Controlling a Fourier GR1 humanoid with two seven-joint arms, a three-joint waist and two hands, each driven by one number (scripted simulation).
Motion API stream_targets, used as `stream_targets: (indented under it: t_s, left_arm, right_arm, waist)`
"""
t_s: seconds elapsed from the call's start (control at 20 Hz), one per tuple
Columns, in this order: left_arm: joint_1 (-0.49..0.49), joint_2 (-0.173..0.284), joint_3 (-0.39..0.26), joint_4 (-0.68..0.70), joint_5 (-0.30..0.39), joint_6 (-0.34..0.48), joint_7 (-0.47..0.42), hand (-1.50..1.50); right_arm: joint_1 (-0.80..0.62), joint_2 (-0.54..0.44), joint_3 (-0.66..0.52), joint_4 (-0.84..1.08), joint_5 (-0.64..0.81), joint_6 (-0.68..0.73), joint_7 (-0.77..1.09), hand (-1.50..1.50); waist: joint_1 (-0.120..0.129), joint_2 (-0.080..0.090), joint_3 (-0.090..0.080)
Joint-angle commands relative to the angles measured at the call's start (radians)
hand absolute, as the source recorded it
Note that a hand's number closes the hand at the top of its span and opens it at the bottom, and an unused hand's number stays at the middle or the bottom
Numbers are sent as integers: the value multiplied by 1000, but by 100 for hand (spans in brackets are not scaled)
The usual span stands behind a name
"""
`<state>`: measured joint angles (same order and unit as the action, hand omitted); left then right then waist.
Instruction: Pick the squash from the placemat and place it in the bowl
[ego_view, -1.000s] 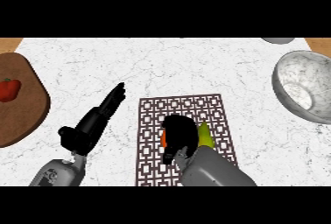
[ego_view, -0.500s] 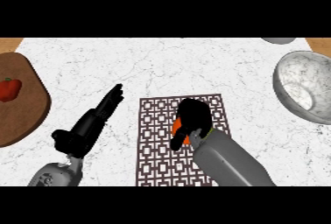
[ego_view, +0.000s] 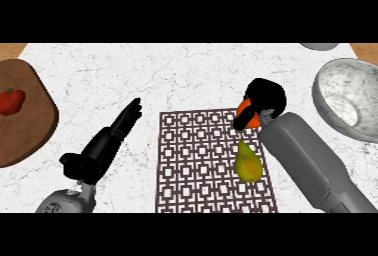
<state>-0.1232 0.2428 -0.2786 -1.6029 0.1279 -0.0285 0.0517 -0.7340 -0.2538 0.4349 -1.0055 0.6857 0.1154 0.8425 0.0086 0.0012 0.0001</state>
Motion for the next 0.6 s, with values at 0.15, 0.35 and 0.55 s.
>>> stream_targets:
  t_s: [0.15, 0.35, 0.55]
  left_arm:
    - [17, -8, 16, 20, -5, -7, -11, 0]
    - [-4, -9, 33, 45, 0, -15, -35, 0]
    - [19, -23, 11, 32, -17, -13, -32, 0]
  right_arm:
    - [-59, -108, -23, -105, 149, -69, 99, 150]
    - [-136, -108, -70, -222, 220, -193, 171, 150]
    - [-126, -126, -166, -278, 224, -285, 166, 150]
  waist:
    - [-16, -6, -1]
    - [-22, -9, -1]
    - [-15, -6, 0]
